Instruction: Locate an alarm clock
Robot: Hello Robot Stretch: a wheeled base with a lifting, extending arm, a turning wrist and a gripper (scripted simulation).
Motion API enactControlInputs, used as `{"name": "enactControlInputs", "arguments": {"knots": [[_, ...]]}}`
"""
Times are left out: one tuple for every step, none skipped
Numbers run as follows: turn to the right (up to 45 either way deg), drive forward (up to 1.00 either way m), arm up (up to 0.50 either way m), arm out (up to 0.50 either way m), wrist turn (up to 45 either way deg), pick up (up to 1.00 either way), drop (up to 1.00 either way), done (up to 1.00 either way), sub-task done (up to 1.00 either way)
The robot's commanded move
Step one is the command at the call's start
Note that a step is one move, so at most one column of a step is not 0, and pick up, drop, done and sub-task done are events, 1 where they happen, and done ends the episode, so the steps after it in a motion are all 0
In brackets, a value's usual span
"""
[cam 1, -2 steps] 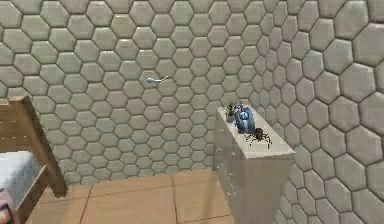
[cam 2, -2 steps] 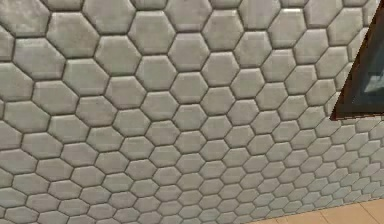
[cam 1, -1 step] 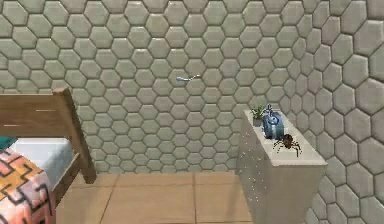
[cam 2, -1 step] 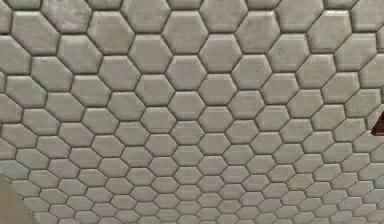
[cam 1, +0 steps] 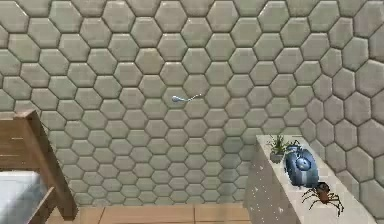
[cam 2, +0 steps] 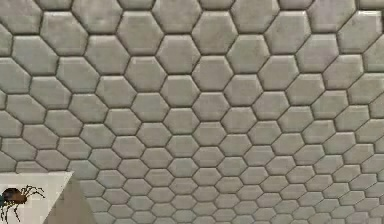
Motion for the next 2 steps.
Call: {"name": "enactControlInputs", "arguments": {"knots": [[33.0,0.0,0.0,0.0,0.0,0.0,0.0,0.0,0.0],[0.0,0.0,0.0,0.0,0.0,0.0,0.0,1.0,0.0]]}}
